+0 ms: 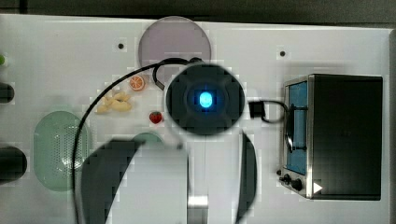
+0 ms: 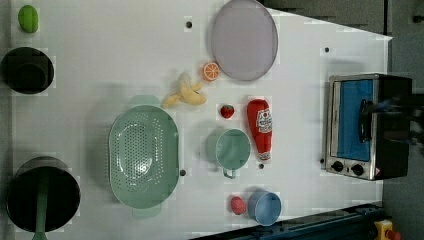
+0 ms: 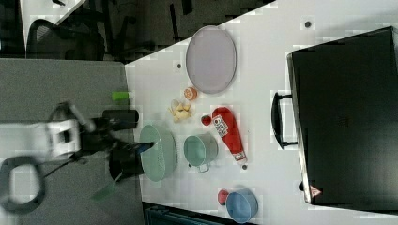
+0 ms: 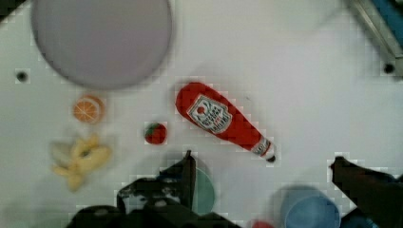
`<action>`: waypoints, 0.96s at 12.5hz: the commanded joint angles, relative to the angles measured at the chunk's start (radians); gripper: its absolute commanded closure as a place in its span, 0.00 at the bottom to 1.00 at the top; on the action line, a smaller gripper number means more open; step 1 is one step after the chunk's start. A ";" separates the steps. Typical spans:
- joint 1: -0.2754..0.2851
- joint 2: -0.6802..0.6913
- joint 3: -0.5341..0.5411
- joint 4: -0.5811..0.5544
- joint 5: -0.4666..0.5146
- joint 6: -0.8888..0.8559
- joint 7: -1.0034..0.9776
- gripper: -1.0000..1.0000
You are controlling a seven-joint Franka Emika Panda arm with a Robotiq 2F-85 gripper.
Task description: Pick Ketchup from the table and place it in strainer.
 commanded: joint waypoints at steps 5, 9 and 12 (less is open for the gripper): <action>-0.002 0.187 0.031 -0.188 -0.001 0.320 -0.624 0.00; 0.000 0.266 0.034 -0.288 -0.001 0.530 -0.835 0.00; 0.003 0.342 0.034 -0.333 -0.001 0.657 -0.835 0.00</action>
